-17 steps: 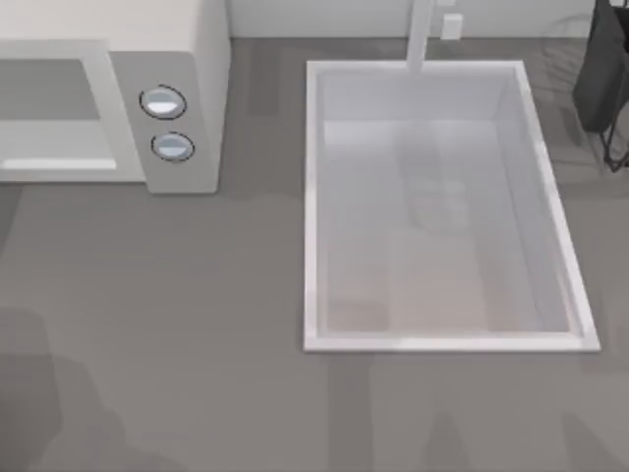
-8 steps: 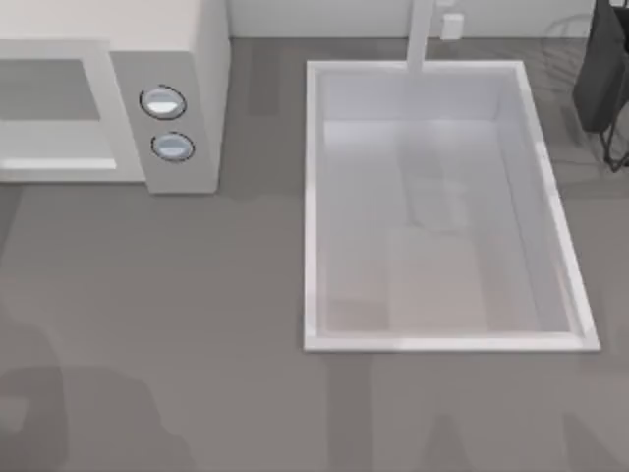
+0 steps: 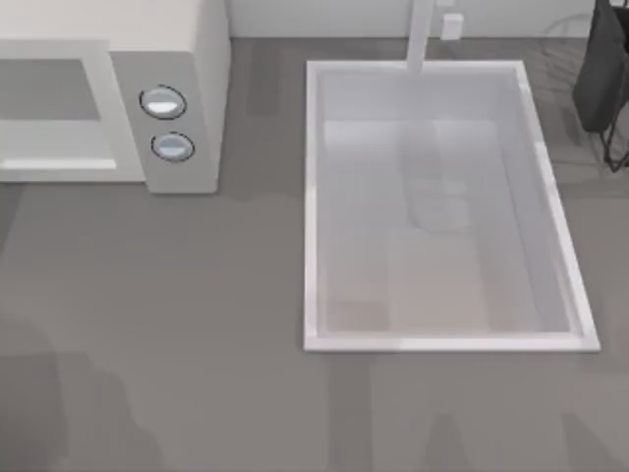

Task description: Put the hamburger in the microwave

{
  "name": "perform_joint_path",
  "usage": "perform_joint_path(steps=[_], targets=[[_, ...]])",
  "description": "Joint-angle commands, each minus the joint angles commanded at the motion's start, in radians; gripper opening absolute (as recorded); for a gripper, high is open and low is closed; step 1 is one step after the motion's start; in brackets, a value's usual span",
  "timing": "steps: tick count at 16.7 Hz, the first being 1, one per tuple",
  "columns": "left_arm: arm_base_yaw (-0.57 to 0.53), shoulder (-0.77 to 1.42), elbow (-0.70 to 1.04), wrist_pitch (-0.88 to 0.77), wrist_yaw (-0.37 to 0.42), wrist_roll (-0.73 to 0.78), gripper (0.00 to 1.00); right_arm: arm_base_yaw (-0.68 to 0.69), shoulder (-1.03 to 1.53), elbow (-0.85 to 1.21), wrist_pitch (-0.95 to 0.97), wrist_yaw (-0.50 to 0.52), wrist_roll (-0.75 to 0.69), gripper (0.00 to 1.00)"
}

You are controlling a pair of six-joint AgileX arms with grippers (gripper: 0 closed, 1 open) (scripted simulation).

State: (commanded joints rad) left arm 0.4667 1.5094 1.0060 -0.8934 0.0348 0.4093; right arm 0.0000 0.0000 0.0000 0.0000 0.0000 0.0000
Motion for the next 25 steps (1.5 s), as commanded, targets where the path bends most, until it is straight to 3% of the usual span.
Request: perform_joint_path(steps=[7,16,20,25], targets=[[-0.019,0.229,-0.041,0.654,0.067,-0.127,0.0,0.0,0.0,0.0,0.0,0.0,0.0,1.0],[-0.175,0.481,-0.165,1.547,0.167,-0.282,0.0,0.0,0.0,0.0,0.0,0.0,0.0,1.0],[-0.241,0.541,-0.197,1.75,0.193,-0.309,0.0,0.0,0.0,0.0,0.0,0.0,0.0,1.0],[-0.258,0.554,-0.203,1.792,0.198,-0.313,0.0,0.0,0.0,0.0,0.0,0.0,0.0,1.0]])
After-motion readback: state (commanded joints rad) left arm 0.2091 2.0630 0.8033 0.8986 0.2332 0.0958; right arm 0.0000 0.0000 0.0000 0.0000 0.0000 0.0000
